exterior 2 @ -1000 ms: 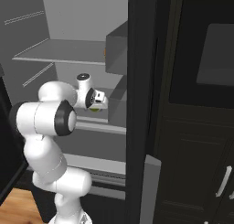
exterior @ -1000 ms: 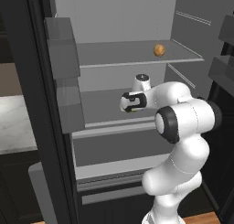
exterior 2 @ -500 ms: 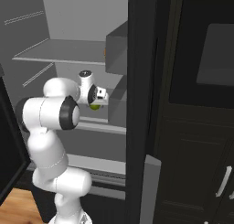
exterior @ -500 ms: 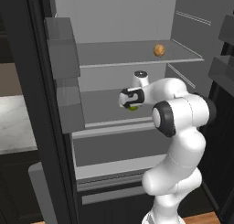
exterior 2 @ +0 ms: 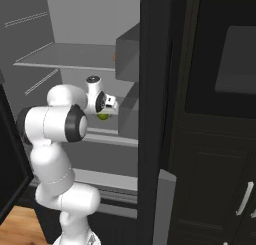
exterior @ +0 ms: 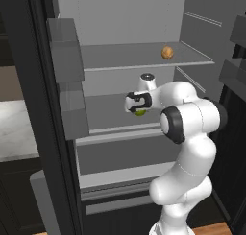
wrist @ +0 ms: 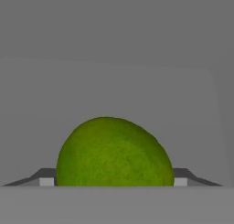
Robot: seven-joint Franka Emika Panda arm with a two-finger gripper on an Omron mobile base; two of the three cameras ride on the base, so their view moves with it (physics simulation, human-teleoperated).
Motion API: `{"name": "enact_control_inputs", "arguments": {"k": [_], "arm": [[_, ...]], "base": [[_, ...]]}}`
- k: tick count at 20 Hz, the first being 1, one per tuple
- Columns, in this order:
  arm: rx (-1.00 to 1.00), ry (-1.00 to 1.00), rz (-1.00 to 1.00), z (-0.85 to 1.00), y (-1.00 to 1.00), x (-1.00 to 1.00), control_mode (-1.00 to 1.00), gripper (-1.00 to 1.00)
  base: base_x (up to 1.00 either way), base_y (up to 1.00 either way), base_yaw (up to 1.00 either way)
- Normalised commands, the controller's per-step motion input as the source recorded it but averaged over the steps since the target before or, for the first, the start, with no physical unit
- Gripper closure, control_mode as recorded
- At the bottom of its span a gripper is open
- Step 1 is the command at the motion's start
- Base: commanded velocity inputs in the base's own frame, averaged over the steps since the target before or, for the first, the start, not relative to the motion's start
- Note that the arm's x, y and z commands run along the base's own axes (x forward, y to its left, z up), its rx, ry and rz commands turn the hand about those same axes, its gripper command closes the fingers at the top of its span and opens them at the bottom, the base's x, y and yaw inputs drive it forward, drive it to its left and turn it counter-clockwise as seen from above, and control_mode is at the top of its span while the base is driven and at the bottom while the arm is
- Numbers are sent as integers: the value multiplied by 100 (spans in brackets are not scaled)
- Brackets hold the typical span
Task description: Grab the lime and onion from the fridge, place them in the blender, close the lid, and turn on the blender to create a marinade.
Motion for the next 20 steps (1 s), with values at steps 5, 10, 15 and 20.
{"name": "enact_control_inputs", "arguments": {"k": [5,10,15,20], "arm": [[0,-7,0,-1,9,-95,-100,100],[0,0,0,47,7,-100,-100,100],[0,0,0,60,0,-100,-100,100],[1,0,0,59,0,-100,-100,100]], "base": [[0,0,0],[0,0,0],[0,0,0],[0,0,0]]}}
